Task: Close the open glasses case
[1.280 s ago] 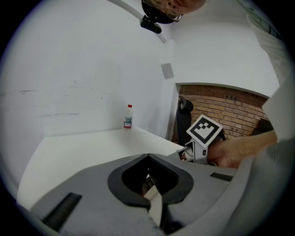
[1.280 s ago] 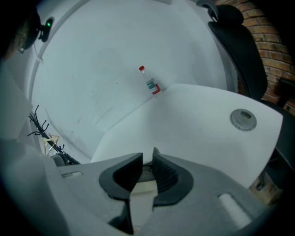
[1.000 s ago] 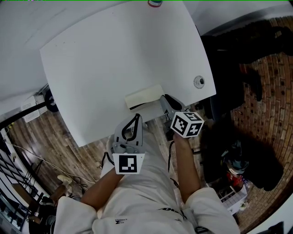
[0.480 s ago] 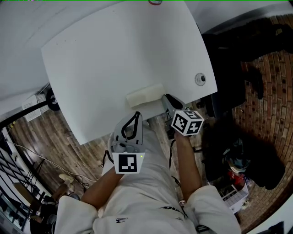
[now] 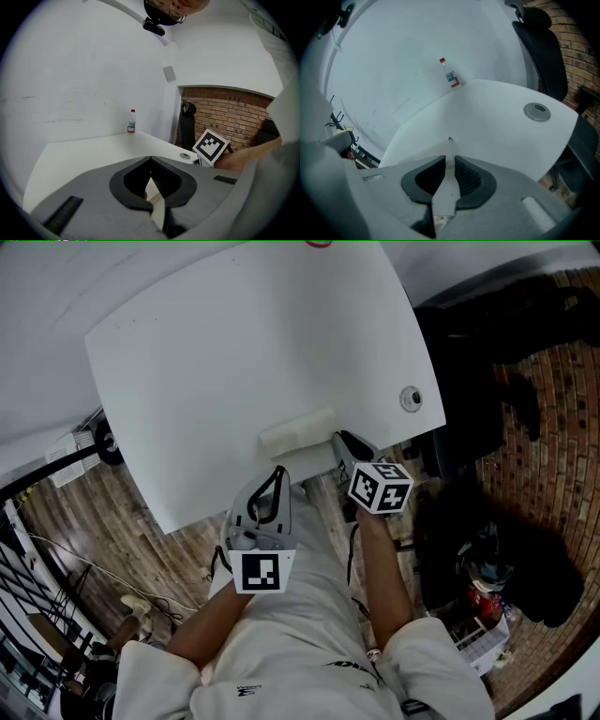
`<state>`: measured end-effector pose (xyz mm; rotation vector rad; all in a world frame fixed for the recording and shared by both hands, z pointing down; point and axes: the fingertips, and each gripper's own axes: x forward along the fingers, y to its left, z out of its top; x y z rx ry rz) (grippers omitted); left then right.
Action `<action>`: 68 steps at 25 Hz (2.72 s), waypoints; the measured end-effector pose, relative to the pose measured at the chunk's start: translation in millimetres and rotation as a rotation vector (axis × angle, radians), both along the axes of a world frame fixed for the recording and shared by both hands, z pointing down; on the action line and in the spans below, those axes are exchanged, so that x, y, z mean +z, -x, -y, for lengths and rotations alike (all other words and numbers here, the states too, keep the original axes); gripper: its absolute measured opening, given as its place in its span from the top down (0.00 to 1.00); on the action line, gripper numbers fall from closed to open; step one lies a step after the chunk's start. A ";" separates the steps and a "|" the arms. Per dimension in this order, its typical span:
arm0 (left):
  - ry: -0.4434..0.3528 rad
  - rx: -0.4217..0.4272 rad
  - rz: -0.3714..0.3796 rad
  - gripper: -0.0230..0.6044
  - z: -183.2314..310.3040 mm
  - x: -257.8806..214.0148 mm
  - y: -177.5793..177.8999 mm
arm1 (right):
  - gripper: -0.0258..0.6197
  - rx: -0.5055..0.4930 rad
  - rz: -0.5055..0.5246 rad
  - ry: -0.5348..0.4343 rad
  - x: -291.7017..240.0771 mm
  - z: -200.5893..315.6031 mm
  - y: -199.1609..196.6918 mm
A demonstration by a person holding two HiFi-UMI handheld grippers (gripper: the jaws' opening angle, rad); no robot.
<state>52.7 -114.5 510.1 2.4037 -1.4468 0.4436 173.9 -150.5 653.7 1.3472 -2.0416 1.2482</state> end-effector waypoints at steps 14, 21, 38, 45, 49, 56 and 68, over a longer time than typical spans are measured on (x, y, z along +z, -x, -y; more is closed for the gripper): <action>-0.051 -0.003 -0.024 0.97 -1.4 -27.4 6.6 | 0.86 0.011 -0.089 -0.051 -25.6 -5.0 3.3; -0.103 0.027 -0.036 0.97 -8.5 -62.4 8.4 | 0.88 0.008 -0.116 -0.159 -74.4 -9.4 18.5; -0.138 0.121 -0.100 0.97 -50.3 -133.0 36.7 | 0.96 0.101 -0.072 -0.458 -230.4 -69.3 75.4; -0.178 0.148 -0.107 0.97 -61.2 -161.4 52.4 | 0.96 0.094 -0.072 -0.571 -277.1 -92.1 107.2; -0.206 0.149 -0.100 0.97 -61.7 -173.5 63.1 | 0.96 0.105 -0.078 -0.617 -293.5 -100.7 115.7; -0.254 0.148 -0.104 0.97 -65.1 -194.6 64.7 | 0.96 0.117 -0.083 -0.681 -316.6 -106.3 112.7; -0.303 0.153 -0.101 0.97 -66.6 -203.3 57.6 | 0.96 0.113 -0.093 -0.744 -332.9 -106.3 106.5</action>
